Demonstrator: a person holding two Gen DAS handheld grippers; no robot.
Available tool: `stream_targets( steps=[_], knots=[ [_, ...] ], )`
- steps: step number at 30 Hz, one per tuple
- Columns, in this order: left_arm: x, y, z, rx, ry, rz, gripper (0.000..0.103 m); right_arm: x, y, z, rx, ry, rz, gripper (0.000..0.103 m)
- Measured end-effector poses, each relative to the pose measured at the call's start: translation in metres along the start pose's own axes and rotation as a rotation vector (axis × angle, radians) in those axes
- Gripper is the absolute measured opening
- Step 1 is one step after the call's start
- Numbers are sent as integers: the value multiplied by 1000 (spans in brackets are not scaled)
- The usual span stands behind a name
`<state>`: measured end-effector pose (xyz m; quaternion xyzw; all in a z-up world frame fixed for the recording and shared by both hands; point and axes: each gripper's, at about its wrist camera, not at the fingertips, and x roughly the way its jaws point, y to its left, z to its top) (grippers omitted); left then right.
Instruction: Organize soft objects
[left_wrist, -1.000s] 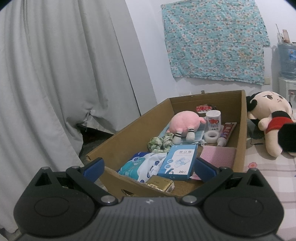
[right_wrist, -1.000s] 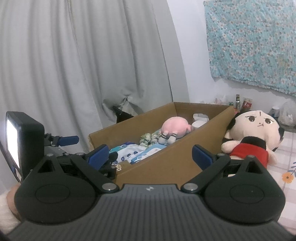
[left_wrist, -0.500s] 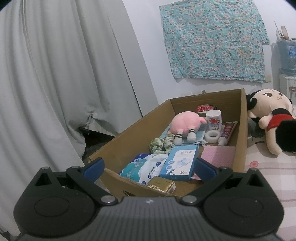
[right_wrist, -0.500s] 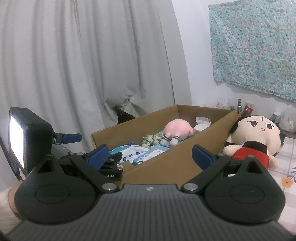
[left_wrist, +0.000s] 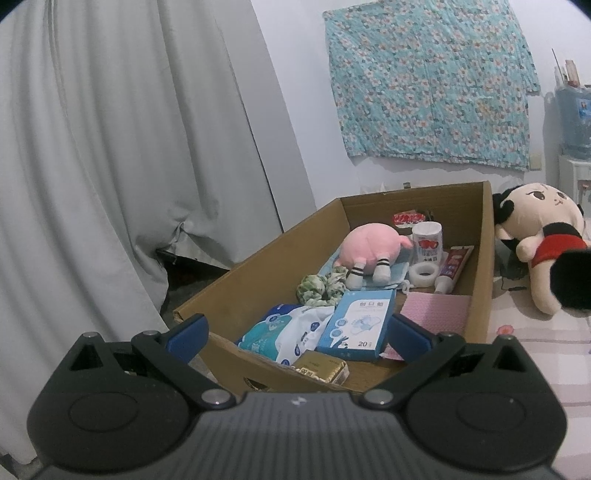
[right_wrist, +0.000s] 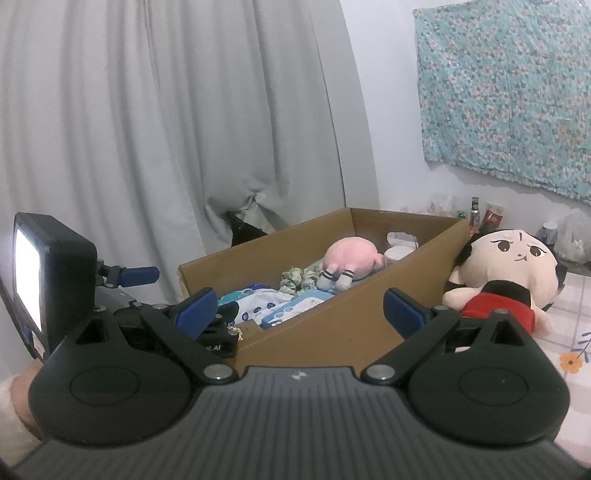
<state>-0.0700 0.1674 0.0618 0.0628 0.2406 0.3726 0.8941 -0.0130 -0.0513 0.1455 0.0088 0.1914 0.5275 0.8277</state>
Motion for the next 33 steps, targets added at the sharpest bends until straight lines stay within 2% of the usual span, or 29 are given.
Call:
stream_targets(
  steps=[14,33],
  knots=[
    [0,7,0,-32,14,-12,103,4,2,-6,-48,-7,-56,97],
    [2,2,0,-13,16,-7,103,3,6,-6,-50,-5,-27,97]
  ],
)
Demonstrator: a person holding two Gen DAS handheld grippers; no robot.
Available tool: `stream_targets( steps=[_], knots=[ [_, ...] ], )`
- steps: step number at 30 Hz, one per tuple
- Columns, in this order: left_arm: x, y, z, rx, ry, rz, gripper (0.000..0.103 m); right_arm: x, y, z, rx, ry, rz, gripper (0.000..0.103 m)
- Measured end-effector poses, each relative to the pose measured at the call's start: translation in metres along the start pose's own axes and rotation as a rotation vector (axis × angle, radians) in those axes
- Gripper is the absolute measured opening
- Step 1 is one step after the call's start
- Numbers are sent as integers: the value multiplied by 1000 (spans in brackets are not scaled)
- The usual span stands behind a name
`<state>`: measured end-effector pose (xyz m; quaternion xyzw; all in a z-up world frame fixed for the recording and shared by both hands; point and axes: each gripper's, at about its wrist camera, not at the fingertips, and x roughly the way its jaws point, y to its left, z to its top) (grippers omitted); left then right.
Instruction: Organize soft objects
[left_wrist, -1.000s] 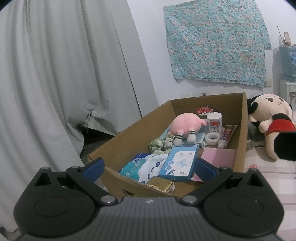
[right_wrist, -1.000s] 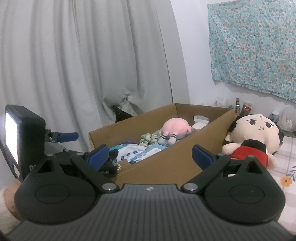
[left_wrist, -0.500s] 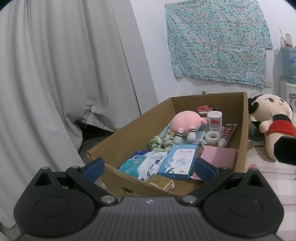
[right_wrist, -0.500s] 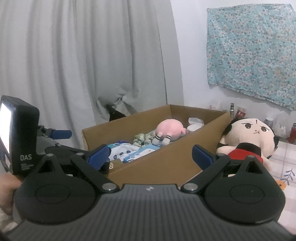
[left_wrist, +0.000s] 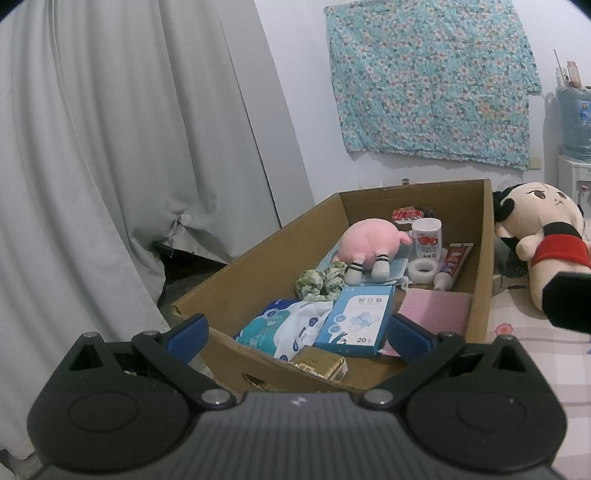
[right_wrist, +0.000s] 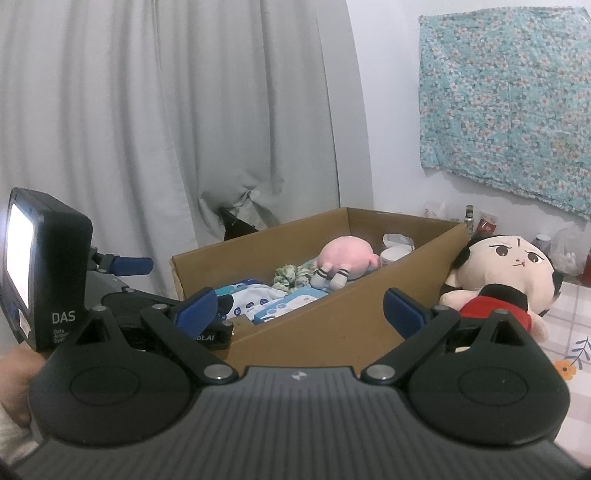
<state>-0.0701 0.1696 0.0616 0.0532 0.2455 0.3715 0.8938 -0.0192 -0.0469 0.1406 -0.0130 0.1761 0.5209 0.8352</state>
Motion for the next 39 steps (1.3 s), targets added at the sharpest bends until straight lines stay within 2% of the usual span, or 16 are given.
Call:
stream_targets(
  steps=[39],
  knots=[
    [1,0,0,2,-1,10,103,2,1,3,13,6,4,98]
  ],
)
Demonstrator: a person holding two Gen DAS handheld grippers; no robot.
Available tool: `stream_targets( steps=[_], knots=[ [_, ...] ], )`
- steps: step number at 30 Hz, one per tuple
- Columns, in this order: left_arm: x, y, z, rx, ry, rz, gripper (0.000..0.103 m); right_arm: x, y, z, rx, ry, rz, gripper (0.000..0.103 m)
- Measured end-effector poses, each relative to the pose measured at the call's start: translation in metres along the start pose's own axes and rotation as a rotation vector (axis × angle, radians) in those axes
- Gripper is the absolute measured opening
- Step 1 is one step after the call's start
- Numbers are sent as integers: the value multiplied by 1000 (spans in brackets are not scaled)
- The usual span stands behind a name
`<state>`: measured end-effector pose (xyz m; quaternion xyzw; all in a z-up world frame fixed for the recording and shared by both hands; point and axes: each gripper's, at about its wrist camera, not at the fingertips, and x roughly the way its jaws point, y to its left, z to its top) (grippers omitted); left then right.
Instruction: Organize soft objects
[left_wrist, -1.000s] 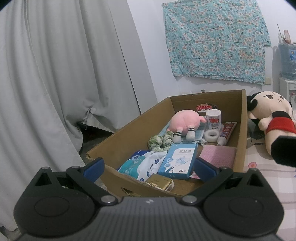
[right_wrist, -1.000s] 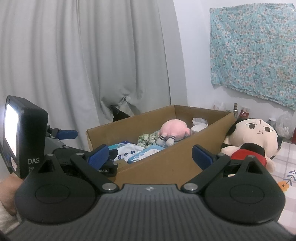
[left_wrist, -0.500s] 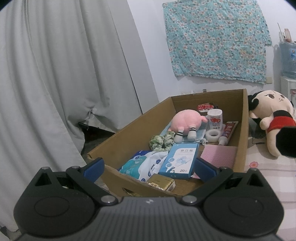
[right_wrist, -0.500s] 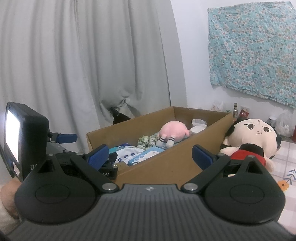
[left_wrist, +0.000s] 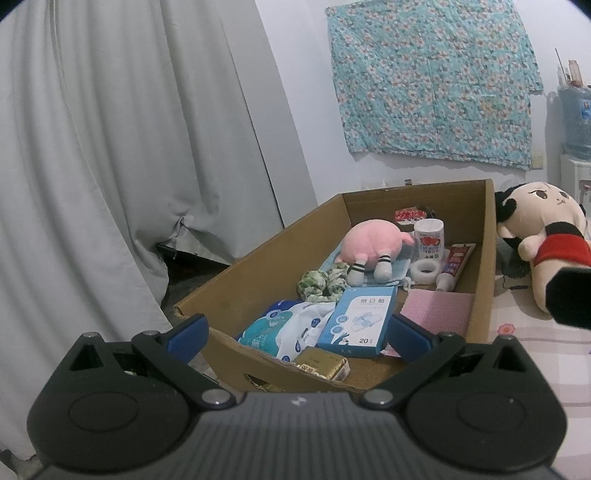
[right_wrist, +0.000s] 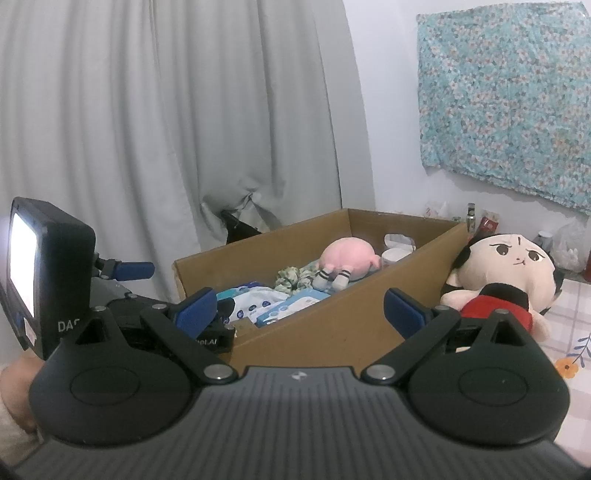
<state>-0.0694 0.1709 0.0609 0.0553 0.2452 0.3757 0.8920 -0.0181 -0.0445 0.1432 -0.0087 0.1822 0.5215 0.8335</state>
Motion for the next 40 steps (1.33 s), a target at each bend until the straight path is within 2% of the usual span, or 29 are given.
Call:
stream_targets(
  steps=[31,40],
  knots=[
    [-1,0,0,0,3,2,103,1,0,-3,-4,-2,4,98],
    [-4,-6,-5,13,-30,1,103,2,0,-3,-5,1,7,98]
  ],
)
